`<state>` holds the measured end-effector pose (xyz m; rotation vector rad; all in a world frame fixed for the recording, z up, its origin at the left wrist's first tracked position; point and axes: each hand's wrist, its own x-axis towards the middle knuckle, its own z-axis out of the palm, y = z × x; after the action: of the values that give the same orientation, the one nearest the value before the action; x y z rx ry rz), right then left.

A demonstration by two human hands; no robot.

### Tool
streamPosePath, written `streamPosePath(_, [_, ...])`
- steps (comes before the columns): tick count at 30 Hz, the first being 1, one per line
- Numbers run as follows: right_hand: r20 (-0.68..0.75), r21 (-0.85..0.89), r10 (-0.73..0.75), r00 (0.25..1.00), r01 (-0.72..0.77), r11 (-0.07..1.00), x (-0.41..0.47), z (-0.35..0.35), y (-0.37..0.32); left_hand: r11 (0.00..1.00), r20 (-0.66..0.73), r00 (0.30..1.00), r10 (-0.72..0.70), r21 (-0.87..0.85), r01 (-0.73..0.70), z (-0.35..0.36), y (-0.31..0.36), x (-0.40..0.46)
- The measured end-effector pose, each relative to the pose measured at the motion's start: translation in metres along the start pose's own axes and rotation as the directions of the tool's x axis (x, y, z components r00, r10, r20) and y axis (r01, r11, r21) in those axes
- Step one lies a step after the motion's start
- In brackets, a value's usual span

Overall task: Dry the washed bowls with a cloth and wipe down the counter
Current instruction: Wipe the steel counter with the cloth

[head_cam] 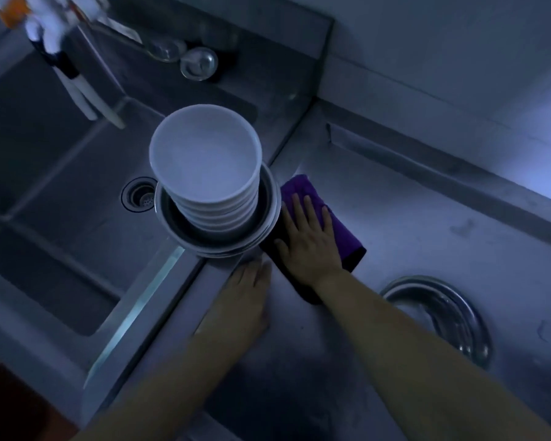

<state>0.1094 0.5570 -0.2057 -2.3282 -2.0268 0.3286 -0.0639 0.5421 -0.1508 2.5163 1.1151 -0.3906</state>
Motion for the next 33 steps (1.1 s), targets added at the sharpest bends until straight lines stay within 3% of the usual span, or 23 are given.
streamPosePath(5, [-0.036,-0.007,0.009,0.999,-0.010,1.000,0.054,-0.012,0.044,0.991,0.111,0.994,-0.014,0.131,0.000,-0.002,0.015,0.015])
streamPosePath(14, [-0.074,-0.065,-0.013,0.997,0.008,0.998,0.111,-0.027,0.115,0.979,0.148,0.982,-0.119,0.181,0.091,0.012,0.027,0.025])
streamPosePath(19, [-0.072,-0.131,-0.030,0.997,0.020,0.991,0.082,-0.031,0.150,0.977,0.141,0.982,-0.122,0.193,0.093,0.016,0.022,0.024])
streamPosePath(24, [-0.051,-0.164,0.083,0.995,-0.090,0.982,0.035,-0.032,0.170,0.980,0.087,0.992,-0.086,0.187,0.068,0.021,0.016,0.022])
streamPosePath(28, [-0.003,-0.153,0.182,0.983,-0.180,0.972,0.003,-0.026,0.151,0.992,0.085,0.995,-0.060,0.117,0.050,0.023,0.010,0.022])
streamPosePath(33, [0.018,-0.167,0.152,0.988,-0.147,0.975,-0.038,-0.010,0.106,1.000,0.016,1.000,-0.003,0.002,0.003,0.027,0.002,0.018])
